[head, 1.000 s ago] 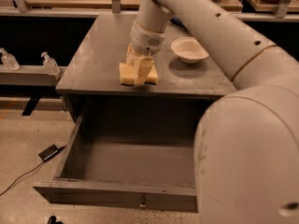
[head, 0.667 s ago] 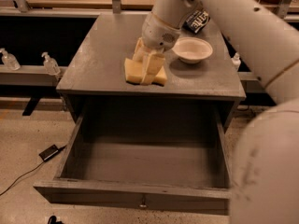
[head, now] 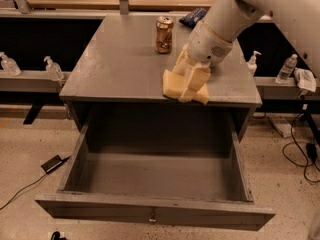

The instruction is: Place sponge into top drawer

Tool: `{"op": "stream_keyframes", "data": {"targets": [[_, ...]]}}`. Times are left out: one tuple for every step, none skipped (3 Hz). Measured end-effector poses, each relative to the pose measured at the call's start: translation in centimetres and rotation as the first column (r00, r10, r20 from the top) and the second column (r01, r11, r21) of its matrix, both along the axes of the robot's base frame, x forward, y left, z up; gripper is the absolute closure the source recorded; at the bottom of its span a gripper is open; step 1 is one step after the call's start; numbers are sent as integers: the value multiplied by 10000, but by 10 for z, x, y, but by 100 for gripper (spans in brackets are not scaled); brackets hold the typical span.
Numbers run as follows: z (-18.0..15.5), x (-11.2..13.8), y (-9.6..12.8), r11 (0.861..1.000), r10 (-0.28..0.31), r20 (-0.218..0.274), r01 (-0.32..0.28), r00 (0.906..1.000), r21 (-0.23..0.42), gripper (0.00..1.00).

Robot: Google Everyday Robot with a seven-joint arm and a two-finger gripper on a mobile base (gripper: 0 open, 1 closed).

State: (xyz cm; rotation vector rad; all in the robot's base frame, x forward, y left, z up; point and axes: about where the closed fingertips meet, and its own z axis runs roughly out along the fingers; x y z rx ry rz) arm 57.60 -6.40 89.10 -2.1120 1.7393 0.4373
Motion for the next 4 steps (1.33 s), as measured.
{"op": "stream_keyframes", "data": {"targets": [[0, 3, 5, 10000, 44, 61, -44, 10000, 34, 100], [-24, 1, 0, 9998, -105, -234, 108, 9997, 155, 100], [-50, -15, -28, 9991, -432, 407, 430, 9982, 63, 100], [-133, -37, -58, 9956, -924, 543, 915, 9942, 184, 100]]}}
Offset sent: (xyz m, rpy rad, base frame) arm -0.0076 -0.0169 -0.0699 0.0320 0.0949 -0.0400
